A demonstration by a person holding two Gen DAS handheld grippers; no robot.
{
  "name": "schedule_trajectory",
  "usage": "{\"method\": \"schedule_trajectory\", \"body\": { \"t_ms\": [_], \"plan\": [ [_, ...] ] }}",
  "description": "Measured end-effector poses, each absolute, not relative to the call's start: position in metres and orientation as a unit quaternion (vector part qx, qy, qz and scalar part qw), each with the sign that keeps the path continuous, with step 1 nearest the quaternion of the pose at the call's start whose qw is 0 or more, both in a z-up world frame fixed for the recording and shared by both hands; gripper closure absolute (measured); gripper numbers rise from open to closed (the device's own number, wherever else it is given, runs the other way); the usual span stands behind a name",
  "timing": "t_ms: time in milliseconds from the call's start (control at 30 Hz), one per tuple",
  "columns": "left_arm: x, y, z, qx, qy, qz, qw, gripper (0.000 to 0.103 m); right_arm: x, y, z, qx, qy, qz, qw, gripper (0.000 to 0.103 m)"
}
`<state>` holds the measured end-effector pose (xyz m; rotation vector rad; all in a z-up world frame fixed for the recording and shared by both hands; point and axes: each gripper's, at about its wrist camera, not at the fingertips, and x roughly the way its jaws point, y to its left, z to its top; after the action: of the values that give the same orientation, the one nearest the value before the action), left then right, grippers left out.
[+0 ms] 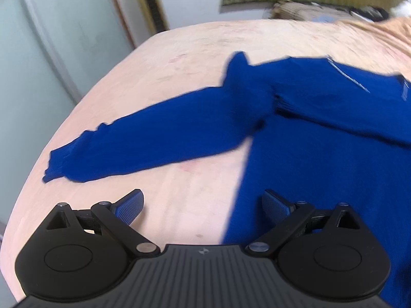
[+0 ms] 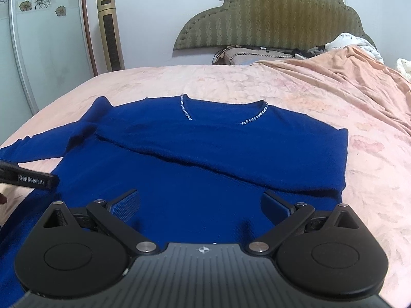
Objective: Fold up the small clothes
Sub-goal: 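Grasp the other sleeve cuff with the left gripper and lift it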
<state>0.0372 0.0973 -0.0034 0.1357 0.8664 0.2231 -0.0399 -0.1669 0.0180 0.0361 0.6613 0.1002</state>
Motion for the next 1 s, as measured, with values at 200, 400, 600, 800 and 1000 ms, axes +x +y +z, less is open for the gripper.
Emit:
{"method": "schedule_trajectory", "body": {
  "t_ms": [200, 400, 600, 800, 1000],
  "plan": [
    [0.041, 0.170, 0.001, -0.037, 0.401, 0.194, 0.895, 0.004, -0.039, -0.171, 0.014, 0.029, 0.328, 0.051, 0.943, 0.001],
    [0.029, 0.276, -0.006, -0.267, 0.338, 0.230, 0.873, 0.004, -0.039, -0.172, 0.010, 0.036, 0.330, 0.056, 0.941, 0.001],
    [0.028, 0.334, -0.021, -0.420, 0.289, 0.193, 0.838, 0.004, -0.038, -0.168, 0.009, 0.039, 0.334, 0.060, 0.940, 0.001],
    [0.041, 0.367, -0.036, -0.534, 0.233, 0.171, 0.794, 0.007, -0.035, -0.164, 0.007, 0.041, 0.338, 0.061, 0.938, 0.001],
    [0.050, 0.379, -0.052, -0.570, 0.268, 0.178, 0.756, 0.096, -0.036, -0.161, 0.006, 0.041, 0.338, 0.062, 0.938, 0.001]
  ]
}}
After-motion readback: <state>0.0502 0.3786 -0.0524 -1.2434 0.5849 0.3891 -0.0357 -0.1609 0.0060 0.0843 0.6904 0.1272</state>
